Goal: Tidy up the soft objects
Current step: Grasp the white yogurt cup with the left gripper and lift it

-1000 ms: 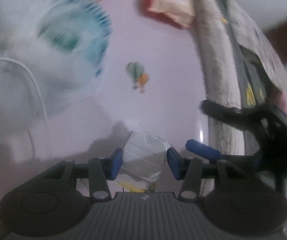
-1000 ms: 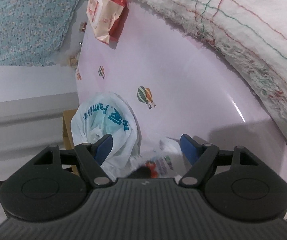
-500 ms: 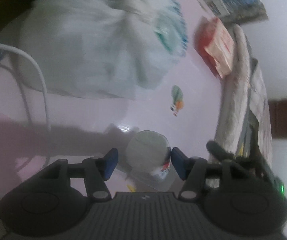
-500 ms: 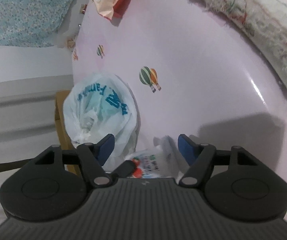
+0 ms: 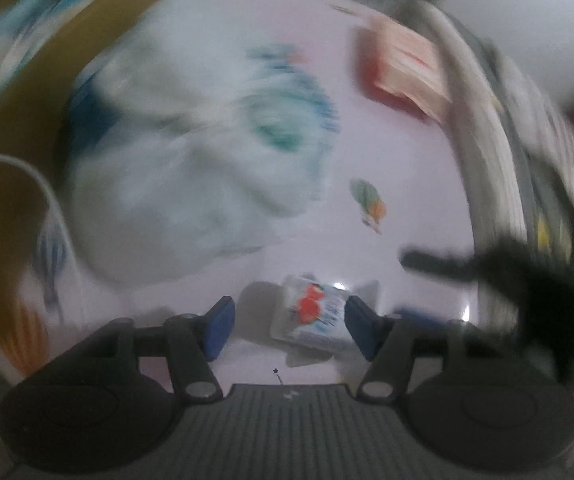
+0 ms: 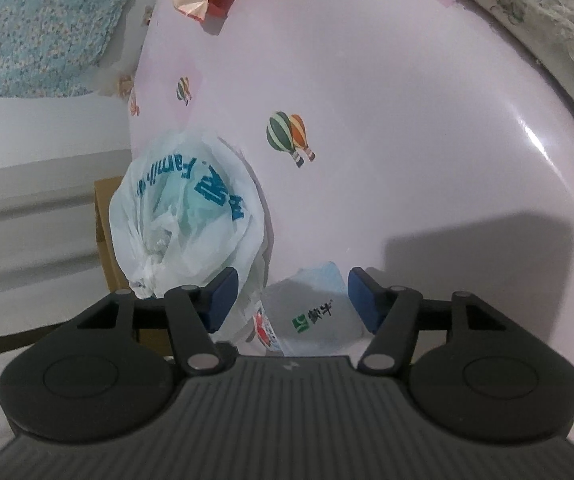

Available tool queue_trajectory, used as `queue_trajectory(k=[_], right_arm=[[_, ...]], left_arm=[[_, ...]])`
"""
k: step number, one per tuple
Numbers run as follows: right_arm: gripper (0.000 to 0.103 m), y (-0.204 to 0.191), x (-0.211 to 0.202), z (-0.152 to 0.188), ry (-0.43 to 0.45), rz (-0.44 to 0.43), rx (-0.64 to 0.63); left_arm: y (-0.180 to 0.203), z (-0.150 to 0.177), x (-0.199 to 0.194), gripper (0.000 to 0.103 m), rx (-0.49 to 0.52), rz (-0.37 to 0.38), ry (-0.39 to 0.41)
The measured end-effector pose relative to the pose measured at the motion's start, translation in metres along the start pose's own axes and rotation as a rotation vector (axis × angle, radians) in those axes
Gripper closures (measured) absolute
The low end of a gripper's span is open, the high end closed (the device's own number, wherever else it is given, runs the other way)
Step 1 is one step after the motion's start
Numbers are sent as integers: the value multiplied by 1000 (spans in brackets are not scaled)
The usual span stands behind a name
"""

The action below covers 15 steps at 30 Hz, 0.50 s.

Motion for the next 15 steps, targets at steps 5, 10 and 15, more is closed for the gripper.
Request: queue_trajectory(k=[5,10,15], right_arm=[[41,0,-4,-5,26,-4,6],[41,2,-7,-5,29,-7,6],[41,9,-8,-4,29,0,21]], left_arm=[[39,0,14,22,153,-42,-52],[42,-6,32,22,103,-98,-95],[40,-4,41,40,128,-101,-95]])
Point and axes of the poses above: each gripper's, at about its wrist camera, not at the fingertips, and x roughly the way its jaws point, y to its right, z to its underside, the point moved 1 cm from there along x, roughly the way its jaws point, and after that the axes turned 9 degrees about -z, right-handed, at the moved point
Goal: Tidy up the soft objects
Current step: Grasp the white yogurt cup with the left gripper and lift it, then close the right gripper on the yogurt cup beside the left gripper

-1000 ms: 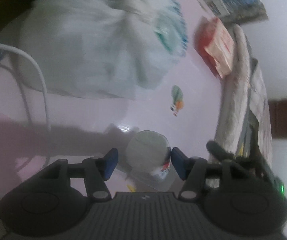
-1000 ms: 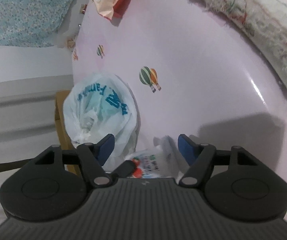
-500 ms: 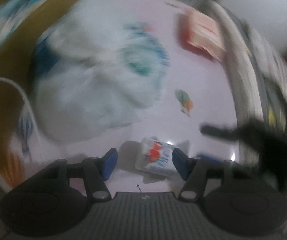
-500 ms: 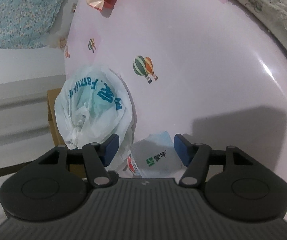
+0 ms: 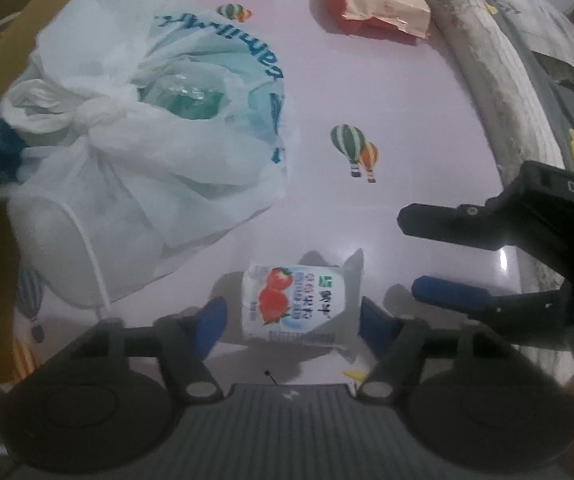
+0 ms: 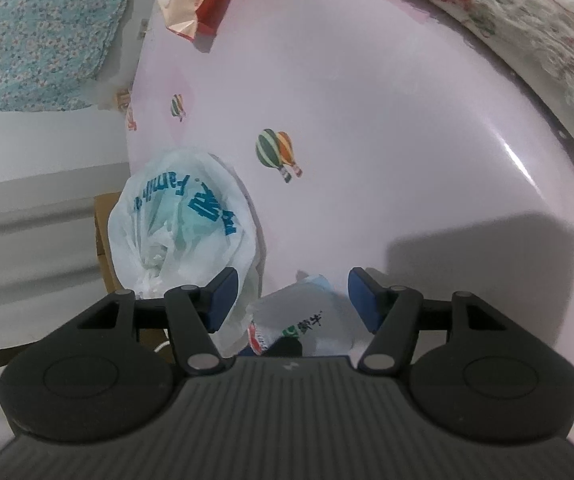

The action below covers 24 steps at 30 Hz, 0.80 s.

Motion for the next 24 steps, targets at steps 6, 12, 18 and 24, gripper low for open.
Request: queue_trajectory(k=[6,12,18,24], right_arm=[[41,4,-1,0,-1,-1,4],[41,2,-3,-2,7,-12,0],[40,1,-5,-5,16,-15,-3],[40,0,-1,-1,6,-10,-12]], left_arm=[[-21,2,1,41,-126,107,-10],[-50,14,10,41,-330,426,-50],[-53,28,34,39,-396,523,-120],[-60,30,26,30,-378,449,-101]])
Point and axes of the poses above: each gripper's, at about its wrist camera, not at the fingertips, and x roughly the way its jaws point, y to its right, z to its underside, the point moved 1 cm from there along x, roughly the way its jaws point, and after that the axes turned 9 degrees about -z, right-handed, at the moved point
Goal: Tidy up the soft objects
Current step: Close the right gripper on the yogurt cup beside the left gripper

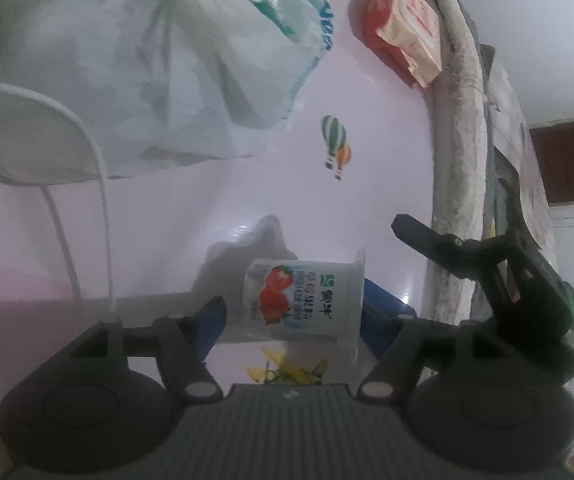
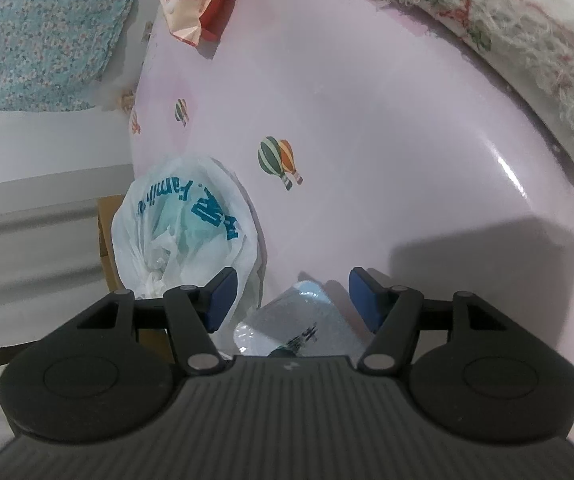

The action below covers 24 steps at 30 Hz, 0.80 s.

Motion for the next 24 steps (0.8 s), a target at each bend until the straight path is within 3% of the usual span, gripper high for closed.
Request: queue_trajectory(k=[8,13,17,24], right_arm=[[40,-2,9,7,-19,4,-3],[40,-5,14,8,-29,12,-12],[40,-7,17,11,-53,16,-23],[40,-16,27,20,-129,37,-90]], left_arm=[[4,-4,-20,24,54,-124,34],[12,-4,-32,24,134,-142,70],[28,4,-36,24,296,-185,78],[60,34,-16,20,647,-382,108]])
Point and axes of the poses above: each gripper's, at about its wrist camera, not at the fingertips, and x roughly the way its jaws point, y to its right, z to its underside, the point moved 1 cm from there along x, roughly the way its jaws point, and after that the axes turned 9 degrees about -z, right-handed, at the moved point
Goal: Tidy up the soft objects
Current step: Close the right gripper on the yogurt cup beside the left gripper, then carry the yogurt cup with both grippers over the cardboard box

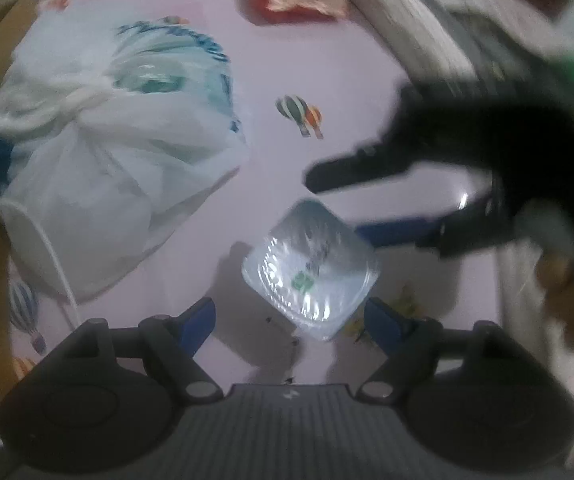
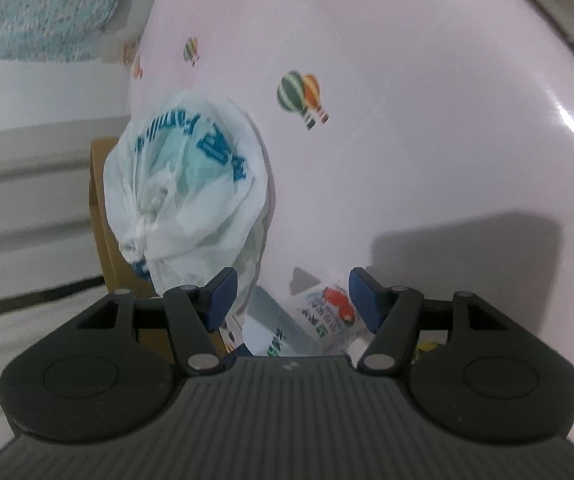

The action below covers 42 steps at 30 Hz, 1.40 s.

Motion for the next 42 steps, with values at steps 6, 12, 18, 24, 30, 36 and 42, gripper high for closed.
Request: queue_trajectory(k=[6,12,18,24,30,36,42], right_arm=[[41,-6,12,2,-53,12,-34],[40,-14,26,5,-97,42,-87],[40,-14,31,5,-111,67,-116],[43,-11,31,3,-116,44,-126],[59,-15,27,2,-110,9,-139],[66,-16,26,2,-109,-1,-124],[67,-20,26,5,-109,-17,-117]], left_arm=[[17,10,13,24,106,-135,33],[21,6,21,31,93,-141,49],[19,5,22,40,67,-108,64],[18,7,22,46,55,-85,63],[19,6,23,49,67,-90,49],[12,2,19,50,47,-81,38],[13,-1,15,50,63,-93,38]])
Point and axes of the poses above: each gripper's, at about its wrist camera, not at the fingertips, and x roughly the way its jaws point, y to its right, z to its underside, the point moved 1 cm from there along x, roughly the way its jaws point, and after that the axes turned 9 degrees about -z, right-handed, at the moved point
